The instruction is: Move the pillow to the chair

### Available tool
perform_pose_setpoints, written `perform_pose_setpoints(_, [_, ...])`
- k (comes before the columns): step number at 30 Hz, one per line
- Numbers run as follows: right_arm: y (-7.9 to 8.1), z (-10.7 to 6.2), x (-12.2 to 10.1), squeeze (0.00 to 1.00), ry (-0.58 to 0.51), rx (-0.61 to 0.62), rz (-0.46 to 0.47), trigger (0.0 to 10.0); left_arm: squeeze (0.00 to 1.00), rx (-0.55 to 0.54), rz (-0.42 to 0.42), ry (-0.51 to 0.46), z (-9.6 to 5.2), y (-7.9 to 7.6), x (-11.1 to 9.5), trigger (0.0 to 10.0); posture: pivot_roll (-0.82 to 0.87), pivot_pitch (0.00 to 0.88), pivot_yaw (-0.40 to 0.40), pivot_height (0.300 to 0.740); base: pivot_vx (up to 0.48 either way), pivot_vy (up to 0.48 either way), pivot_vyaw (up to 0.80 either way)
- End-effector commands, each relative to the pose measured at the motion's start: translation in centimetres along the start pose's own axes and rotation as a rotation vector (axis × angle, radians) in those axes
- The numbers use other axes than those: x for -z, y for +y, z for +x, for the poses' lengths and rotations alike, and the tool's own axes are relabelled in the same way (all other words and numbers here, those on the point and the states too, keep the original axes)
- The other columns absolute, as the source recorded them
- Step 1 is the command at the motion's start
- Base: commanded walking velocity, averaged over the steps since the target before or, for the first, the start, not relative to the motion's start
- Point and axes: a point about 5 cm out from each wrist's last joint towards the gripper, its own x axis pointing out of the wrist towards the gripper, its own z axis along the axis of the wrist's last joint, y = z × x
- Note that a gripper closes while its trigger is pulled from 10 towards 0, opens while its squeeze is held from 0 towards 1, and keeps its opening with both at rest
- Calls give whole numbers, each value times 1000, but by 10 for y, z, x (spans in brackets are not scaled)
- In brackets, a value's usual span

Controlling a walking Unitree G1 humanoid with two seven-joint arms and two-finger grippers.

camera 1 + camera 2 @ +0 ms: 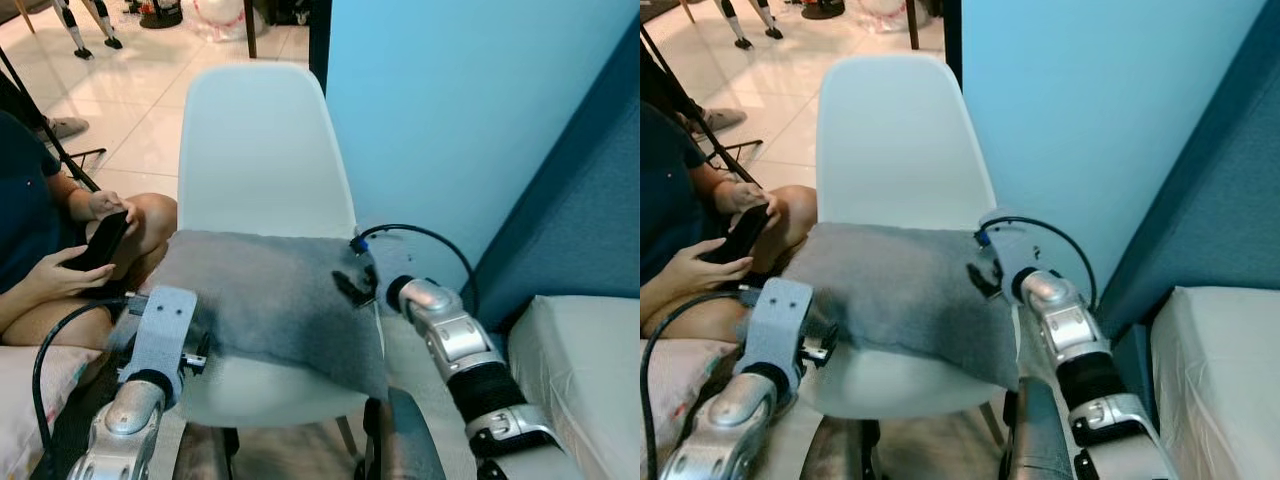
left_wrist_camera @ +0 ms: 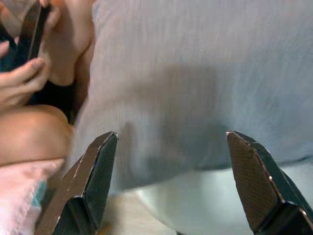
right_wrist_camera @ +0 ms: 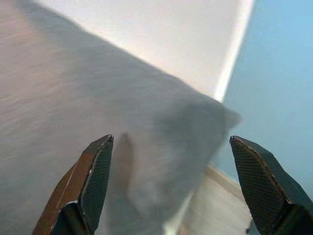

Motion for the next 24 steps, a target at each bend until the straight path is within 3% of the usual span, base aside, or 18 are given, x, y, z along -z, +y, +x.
perform_pose_setpoints(1, [-7, -1, -8, 0, -26, 39, -5, 10000, 0, -15, -25, -1, -3, 6, 2, 10000, 54, 130, -26, 580, 0, 0, 0])
perform_pose_setpoints(3, [-14, -1, -18, 0, -90, 106, 20, 10000, 0, -89, -72, -29, -6, 21, 1, 10000, 57, 130, -27, 580, 0, 0, 0])
perform_pose_setpoints(5, [-14, -1, -18, 0, -90, 106, 20, 10000, 0, -89, -72, -29, -6, 21, 1, 10000, 57, 130, -27, 580, 0, 0, 0])
perform_pose_setpoints(6, [-22, -3, -38, 0, -220, 193, 86, 10000, 0, -251, -117, -204, -5, 48, -27, 10000, 67, 129, -31, 580, 0, 0, 0])
perform_pose_setpoints(7, [-22, -3, -38, 0, -220, 193, 86, 10000, 0, -251, -117, -204, -5, 48, -27, 10000, 67, 129, -31, 580, 0, 0, 0])
perform_pose_setpoints(8, [-23, -3, -46, 0, -273, 204, 146, 10000, 0, -303, -122, -298, -3, 56, -43, 10000, 70, 128, -33, 580, 0, 0, 0])
perform_pose_setpoints(9, [-17, -2, -50, 0, -293, 184, 180, 10000, 0, -285, -112, -372, 2, 55, -59, 10000, 68, 125, -33, 580, 0, 0, 0])
perform_pose_setpoints(10, [-17, -2, -50, 0, -293, 184, 180, 10000, 0, -285, -112, -372, 2, 55, -59, 10000, 68, 125, -33, 580, 0, 0, 0])
perform_pose_setpoints(11, [-12, -2, -51, 0, -297, 164, 197, 10000, 0, -259, -101, -410, 5, 52, -68, 10000, 67, 122, -34, 580, 0, 0, 0])
perform_pose_setpoints(12, [-2, 0, -49, 0, -284, 118, 194, 10000, 0, -171, -69, -419, 13, 39, -73, 10000, 67, 122, -34, 580, 0, 0, 0])
perform_pose_setpoints(13, [-2, 0, -49, 0, -284, 118, 194, 10000, 0, -171, -69, -419, 13, 39, -73, 10000, 67, 122, -34, 580, 0, 0, 0])
perform_pose_setpoints(14, [9, 2, -47, 0, -273, 76, 184, 10000, 0, -58, -48, -405, 22, 21, -71, 10000, 64, 116, -36, 580, 0, 0, 0])
perform_pose_setpoints(16, [9, 2, -47, 0, -273, 76, 184, 10000, 0, -58, -48, -405, 22, 21, -71, 10000, 64, 116, -36, 580, 0, 0, 0])
perform_pose_setpoints(17, [16, 3, -46, 0, -268, 50, 179, 10000, 0, 14, -36, -391, 28, 9, -68, 10000, 64, 116, -36, 580, 0, 0, 0])
perform_pose_setpoints(20, [42, 9, -39, 0, -234, -31, 207, 10000, 0, 115, 51, -281, 57, -17, -50, 10000, 32, 100, -24, 580, 0, 0, 0])
perform_pose_setpoints(21, [42, 9, -39, 0, -234, -31, 207, 10000, 0, 115, 51, -281, 57, -17, -50, 10000, 32, 100, -24, 580, 0, 0, 0])
perform_pose_setpoints(23, [51, 14, -30, 0, -202, -58, 270, 10000, 0, 120, 92, -165, 74, -26, -37, 10000, 33, 90, -14, 580, 0, 0, 0])
perform_pose_setpoints(24, [59, 19, -18, 0, -123, -95, 264, 10000, 0, 117, 78, -61, 83, -30, -26, 10000, 27, 87, -12, 580, 0, 0, 0])
